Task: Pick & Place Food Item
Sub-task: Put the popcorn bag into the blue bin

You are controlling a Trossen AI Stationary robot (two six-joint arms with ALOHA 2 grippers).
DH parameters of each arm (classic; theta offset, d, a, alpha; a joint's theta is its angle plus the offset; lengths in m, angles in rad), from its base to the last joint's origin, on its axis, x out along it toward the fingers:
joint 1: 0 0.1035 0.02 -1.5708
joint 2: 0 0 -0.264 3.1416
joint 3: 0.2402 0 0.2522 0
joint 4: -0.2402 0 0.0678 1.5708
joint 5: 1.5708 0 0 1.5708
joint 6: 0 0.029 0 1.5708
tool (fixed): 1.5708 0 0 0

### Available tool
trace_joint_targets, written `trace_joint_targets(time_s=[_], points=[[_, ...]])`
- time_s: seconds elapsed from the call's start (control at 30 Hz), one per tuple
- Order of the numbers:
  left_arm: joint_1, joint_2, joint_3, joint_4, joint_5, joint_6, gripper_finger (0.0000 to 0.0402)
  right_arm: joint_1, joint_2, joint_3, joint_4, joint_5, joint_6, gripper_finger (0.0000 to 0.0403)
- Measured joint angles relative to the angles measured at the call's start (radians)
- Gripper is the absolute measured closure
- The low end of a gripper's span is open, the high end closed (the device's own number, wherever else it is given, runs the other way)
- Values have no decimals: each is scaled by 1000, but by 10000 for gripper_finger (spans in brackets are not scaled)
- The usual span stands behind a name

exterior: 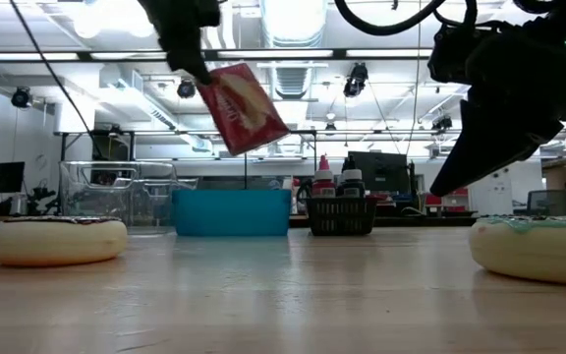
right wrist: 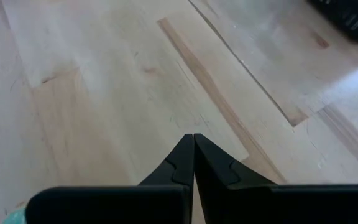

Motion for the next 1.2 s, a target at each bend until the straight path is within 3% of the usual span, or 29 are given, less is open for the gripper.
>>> trace_joint_targets(time_s=[0.23,0.4,0.97,1.2], points=[[20,208,199,-194,-7,54,401,0,0,-2,0,-1,-4,394],[33,303,270,-362,-10,163,401,0,0,-6,1,-1,-4,394],[120,323,322,-256,-26,206,401,0,1,-13,5,-1,-5,394],[132,325,271,-191,-38,195,401,0,1,-13,6,12,-8,394]])
